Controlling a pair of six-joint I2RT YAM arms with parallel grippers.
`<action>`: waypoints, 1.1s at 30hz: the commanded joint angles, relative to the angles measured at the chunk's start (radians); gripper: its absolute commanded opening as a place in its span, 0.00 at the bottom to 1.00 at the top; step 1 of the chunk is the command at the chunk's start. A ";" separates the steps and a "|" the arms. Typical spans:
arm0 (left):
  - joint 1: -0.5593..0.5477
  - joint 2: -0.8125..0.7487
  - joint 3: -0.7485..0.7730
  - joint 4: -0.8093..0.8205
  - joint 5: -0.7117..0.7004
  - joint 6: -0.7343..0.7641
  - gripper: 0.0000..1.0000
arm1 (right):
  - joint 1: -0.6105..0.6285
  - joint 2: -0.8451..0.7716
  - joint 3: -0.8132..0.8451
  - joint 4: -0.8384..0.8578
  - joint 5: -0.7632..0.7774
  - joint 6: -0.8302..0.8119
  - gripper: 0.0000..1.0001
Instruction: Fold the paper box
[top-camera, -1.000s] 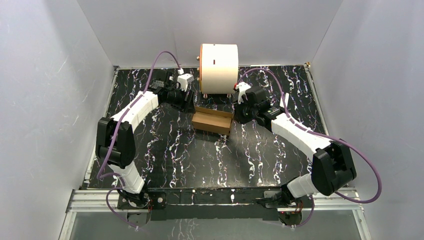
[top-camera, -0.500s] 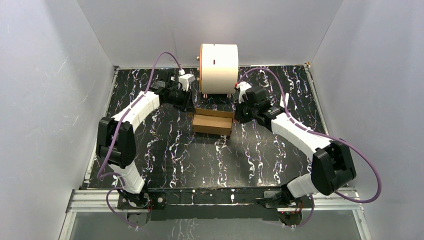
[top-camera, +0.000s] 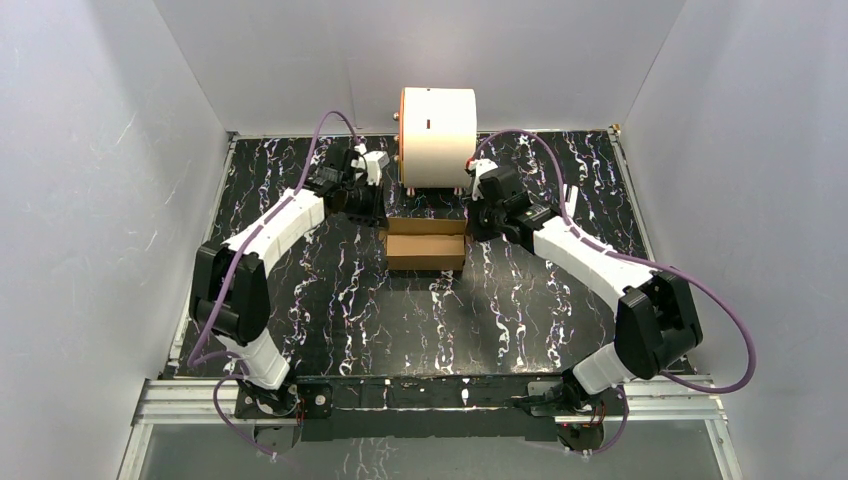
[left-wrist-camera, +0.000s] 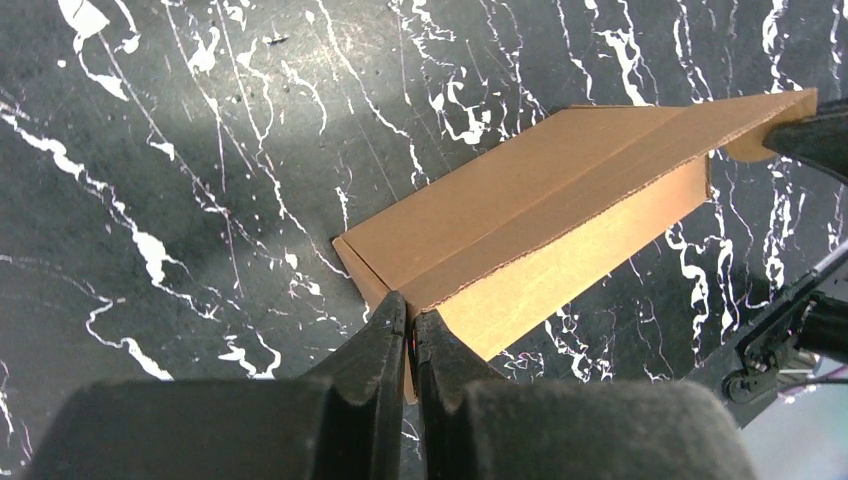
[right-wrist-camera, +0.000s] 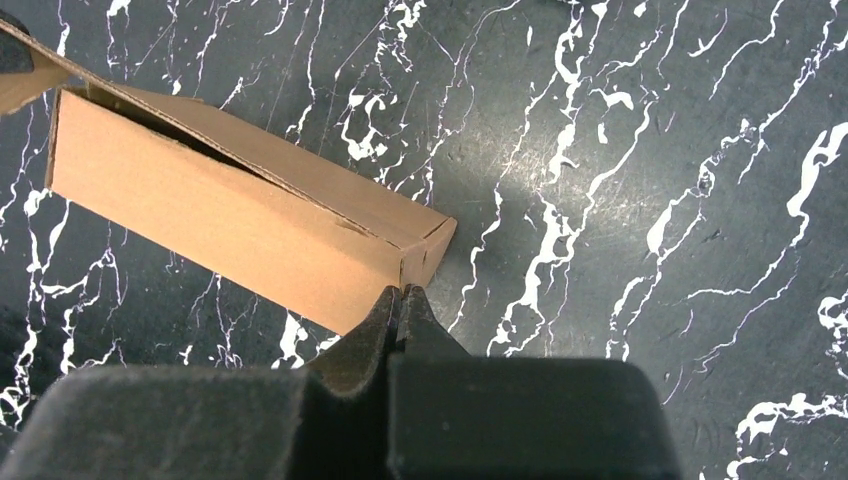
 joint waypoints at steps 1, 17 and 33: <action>-0.054 -0.084 -0.023 0.002 -0.101 -0.131 0.00 | 0.049 0.011 0.065 -0.014 0.067 0.107 0.00; -0.103 -0.161 -0.121 0.095 -0.199 -0.246 0.00 | 0.167 0.010 -0.001 0.059 0.308 0.257 0.00; -0.103 -0.197 -0.169 0.125 -0.215 -0.258 0.00 | 0.179 -0.058 -0.142 0.154 0.355 0.143 0.00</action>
